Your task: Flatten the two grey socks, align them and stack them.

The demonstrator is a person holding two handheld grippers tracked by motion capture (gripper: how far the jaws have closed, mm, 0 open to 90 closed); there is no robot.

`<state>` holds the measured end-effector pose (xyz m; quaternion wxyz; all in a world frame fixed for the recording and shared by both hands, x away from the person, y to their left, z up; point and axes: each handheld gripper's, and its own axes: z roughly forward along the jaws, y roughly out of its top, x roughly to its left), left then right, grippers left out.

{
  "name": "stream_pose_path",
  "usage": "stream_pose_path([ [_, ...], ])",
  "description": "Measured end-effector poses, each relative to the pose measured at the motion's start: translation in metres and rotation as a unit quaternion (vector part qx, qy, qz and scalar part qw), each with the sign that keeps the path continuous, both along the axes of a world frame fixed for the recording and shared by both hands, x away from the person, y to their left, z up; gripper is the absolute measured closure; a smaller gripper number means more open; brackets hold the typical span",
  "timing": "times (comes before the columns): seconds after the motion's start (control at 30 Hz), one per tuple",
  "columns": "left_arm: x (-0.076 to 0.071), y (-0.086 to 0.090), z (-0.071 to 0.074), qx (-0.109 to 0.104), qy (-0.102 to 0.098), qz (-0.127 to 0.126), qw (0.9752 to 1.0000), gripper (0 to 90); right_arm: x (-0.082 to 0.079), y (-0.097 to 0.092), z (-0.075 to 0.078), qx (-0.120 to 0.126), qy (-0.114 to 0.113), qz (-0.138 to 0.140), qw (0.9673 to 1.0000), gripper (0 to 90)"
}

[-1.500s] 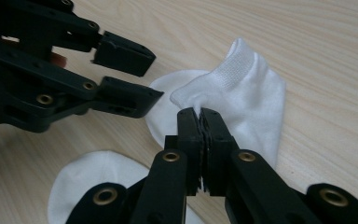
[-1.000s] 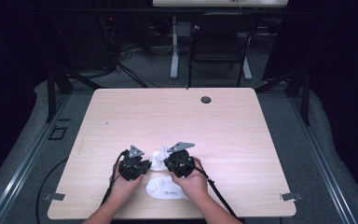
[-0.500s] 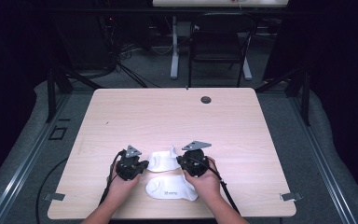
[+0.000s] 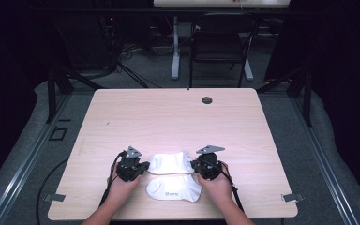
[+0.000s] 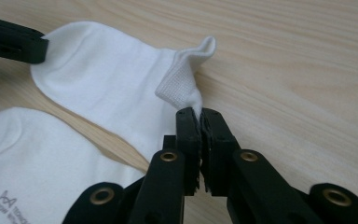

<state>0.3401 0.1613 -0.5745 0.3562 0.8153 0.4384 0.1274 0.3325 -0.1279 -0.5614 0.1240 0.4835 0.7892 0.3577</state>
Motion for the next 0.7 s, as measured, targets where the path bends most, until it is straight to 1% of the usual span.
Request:
stream_pose_path([
  [0.03,0.000,0.000,0.000,0.000,0.000,0.000,1.0000,89.4,0.000,0.000,0.000,0.000,0.000,0.000,1.0000,85.5],
  [0.1,0.000,0.000,0.000,-0.003,0.002,0.002,1.0000,89.4,0.001,-0.004,-0.004,-0.007,0.007,-0.005,0.9999,80.5],
  [0.23,-0.001,0.000,-0.001,-0.004,0.003,0.003,1.0000,89.4,0.003,-0.008,-0.006,-0.005,0.013,-0.011,0.9998,75.4],
  [0.3,-0.001,0.000,-0.001,-0.004,0.004,0.002,1.0000,89.4,0.003,-0.009,-0.005,-0.002,0.011,-0.012,0.9999,73.8],
  [0.33,-0.001,0.000,-0.001,-0.003,0.004,0.003,1.0000,89.4,0.004,-0.010,-0.004,0.002,0.006,-0.015,0.9999,71.6],
  [0.4,-0.001,0.000,-0.001,-0.004,0.004,0.003,1.0000,89.4,0.004,-0.010,-0.003,0.003,0.004,-0.014,0.9999,68.8],
  [0.5,-0.001,0.000,-0.001,-0.003,0.003,0.003,1.0000,89.3,0.006,-0.009,-0.002,0.015,-0.002,-0.007,0.9999,65.5],
  [0.6,0.000,0.000,-0.001,-0.004,0.004,0.003,1.0000,89.3,0.007,-0.006,-0.002,0.018,-0.005,-0.006,0.9998,64.7],
  [0.7,0.000,0.000,-0.001,-0.004,0.004,0.002,1.0000,89.3,0.010,-0.005,-0.005,0.015,0.001,-0.008,0.9999,65.6],
])
